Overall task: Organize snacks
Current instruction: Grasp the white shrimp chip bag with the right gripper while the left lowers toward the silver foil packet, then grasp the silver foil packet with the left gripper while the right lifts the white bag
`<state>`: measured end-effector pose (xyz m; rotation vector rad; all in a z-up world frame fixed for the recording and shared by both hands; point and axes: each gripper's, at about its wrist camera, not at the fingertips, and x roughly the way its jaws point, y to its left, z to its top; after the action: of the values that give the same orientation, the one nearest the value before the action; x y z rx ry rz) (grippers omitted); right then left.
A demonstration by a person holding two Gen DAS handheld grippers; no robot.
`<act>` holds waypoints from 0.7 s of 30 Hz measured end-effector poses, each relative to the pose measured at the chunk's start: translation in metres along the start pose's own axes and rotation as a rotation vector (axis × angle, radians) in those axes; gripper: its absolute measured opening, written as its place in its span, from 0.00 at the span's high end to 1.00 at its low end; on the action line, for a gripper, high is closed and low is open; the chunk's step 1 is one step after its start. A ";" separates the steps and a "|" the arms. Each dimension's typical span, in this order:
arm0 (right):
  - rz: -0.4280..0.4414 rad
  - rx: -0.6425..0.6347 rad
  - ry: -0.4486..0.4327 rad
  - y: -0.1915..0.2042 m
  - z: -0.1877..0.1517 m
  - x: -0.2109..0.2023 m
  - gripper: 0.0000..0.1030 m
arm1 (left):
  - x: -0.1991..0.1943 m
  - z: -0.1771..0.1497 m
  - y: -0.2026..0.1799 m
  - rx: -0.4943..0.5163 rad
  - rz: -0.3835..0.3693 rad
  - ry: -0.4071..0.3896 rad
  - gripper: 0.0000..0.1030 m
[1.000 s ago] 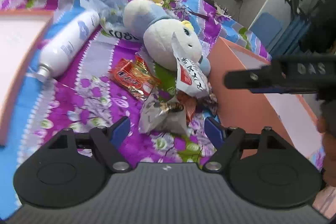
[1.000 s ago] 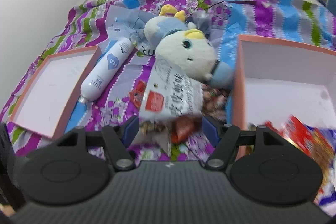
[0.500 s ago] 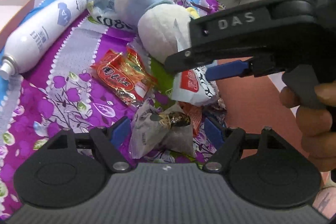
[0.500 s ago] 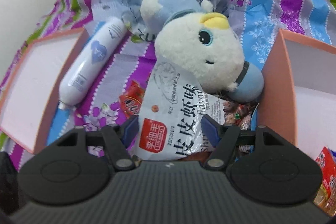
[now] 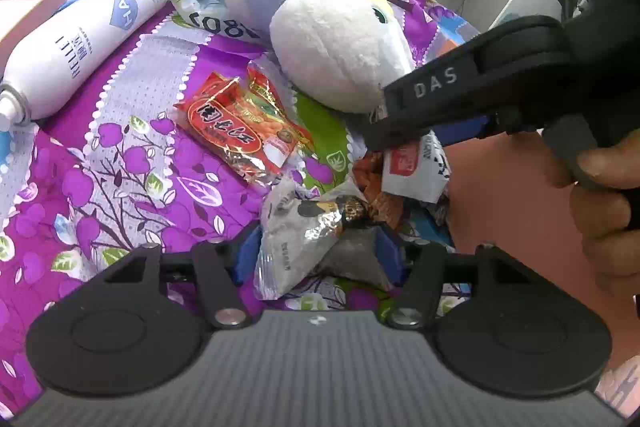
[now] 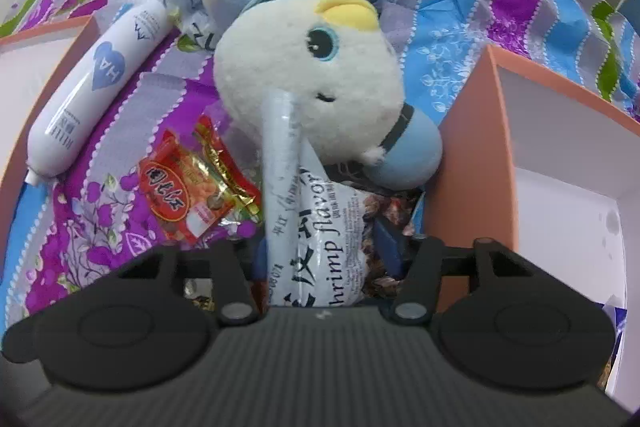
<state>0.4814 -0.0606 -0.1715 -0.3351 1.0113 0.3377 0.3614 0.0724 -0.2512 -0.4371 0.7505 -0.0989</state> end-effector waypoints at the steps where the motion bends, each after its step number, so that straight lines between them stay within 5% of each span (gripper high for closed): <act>1: -0.004 0.009 -0.002 -0.002 0.000 -0.001 0.57 | -0.001 0.000 0.001 -0.011 0.001 0.002 0.39; 6: -0.007 0.030 -0.033 -0.008 0.000 -0.015 0.69 | -0.008 0.004 -0.003 -0.024 0.018 0.017 0.42; 21: 0.114 0.072 -0.137 -0.010 -0.055 -0.096 0.73 | -0.091 -0.020 -0.011 -0.042 0.062 -0.009 0.43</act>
<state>0.3970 -0.1041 -0.1138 -0.1866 0.9077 0.4204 0.2826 0.0772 -0.2013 -0.4541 0.7578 -0.0234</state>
